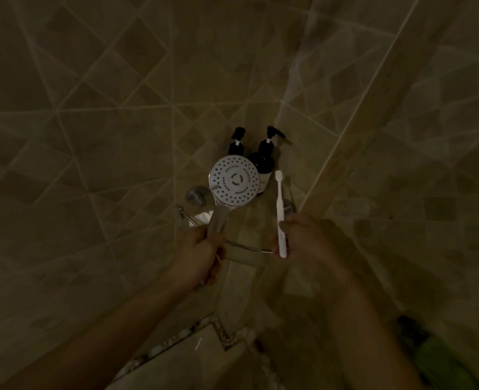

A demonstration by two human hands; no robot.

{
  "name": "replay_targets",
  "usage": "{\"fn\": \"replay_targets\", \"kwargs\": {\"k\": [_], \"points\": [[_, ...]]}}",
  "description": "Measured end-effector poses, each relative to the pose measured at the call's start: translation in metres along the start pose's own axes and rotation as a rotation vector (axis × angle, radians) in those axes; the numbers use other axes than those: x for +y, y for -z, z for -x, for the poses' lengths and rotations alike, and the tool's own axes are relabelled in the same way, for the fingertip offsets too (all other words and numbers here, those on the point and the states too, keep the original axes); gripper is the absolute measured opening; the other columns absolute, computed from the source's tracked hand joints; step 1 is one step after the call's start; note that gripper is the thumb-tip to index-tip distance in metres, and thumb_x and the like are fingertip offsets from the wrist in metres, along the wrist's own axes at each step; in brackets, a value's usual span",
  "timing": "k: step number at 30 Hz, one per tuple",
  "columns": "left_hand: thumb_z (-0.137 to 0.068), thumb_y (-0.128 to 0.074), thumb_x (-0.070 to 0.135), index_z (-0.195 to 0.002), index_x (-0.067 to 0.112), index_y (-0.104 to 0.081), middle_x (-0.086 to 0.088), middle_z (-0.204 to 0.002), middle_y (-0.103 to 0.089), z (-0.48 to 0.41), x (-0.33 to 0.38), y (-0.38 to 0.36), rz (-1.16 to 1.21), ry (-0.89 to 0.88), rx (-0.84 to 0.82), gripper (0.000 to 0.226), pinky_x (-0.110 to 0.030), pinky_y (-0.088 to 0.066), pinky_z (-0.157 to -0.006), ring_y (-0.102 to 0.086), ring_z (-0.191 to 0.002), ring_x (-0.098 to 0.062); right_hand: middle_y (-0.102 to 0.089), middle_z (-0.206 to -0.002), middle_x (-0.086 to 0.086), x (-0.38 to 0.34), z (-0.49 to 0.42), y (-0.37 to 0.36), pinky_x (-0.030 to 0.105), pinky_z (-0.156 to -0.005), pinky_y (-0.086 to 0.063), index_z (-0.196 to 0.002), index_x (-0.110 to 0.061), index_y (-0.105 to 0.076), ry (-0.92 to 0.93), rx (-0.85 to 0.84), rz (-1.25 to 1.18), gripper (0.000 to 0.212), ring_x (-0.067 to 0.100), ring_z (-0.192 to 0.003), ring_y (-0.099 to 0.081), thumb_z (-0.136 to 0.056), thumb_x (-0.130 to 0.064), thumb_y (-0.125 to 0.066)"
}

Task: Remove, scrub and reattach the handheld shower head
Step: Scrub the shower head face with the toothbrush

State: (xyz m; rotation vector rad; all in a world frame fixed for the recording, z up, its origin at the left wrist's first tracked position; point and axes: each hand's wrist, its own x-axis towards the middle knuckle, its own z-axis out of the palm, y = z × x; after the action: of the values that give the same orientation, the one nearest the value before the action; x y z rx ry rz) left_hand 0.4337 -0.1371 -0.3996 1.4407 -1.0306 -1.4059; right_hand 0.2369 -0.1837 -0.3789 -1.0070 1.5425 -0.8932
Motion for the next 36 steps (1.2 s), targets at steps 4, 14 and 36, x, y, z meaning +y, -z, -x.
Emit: {"fn": "replay_targets", "kwargs": {"k": [4,14,36], "points": [[-0.099,-0.047,0.018,-0.094,-0.008,-0.056,-0.018,-0.074,-0.053,0.006,0.0,-0.002,-0.028,-0.042,0.006,0.028,-0.022,-0.033,-0.038,-0.041,-0.041,-0.017,-0.046,-0.057,-0.004,0.012,0.03,0.003,0.02,-0.038,-0.023,-0.088,-0.016,-0.053,0.0,-0.107,-0.171,0.016,0.006,-0.039,-0.034,-0.102,-0.015,-0.046],[-0.1,-0.05,0.023,-0.094,0.008,-0.051,-0.008,-0.066,-0.046,0.018,-0.002,0.006,0.058,0.016,0.017,0.015,-0.022,-0.031,-0.037,-0.039,-0.04,-0.013,-0.042,-0.051,-0.01,0.037,0.061,-0.019,0.017,-0.035,-0.024,-0.061,-0.027,-0.063,-0.031,-0.202,-0.07,0.042,0.003,-0.038,-0.034,-0.095,-0.051,-0.058],[-0.099,-0.048,0.041,-0.087,0.009,-0.049,-0.001,-0.061,-0.045,0.048,-0.003,0.016,-0.018,-0.033,0.029,0.034,-0.023,-0.033,-0.038,-0.04,-0.038,-0.01,-0.048,-0.049,-0.012,0.056,0.054,-0.037,0.014,-0.044,-0.031,-0.07,-0.027,-0.067,0.345,0.038,0.156,0.035,-0.001,-0.048,-0.041,-0.098,-0.042,-0.055]]}}
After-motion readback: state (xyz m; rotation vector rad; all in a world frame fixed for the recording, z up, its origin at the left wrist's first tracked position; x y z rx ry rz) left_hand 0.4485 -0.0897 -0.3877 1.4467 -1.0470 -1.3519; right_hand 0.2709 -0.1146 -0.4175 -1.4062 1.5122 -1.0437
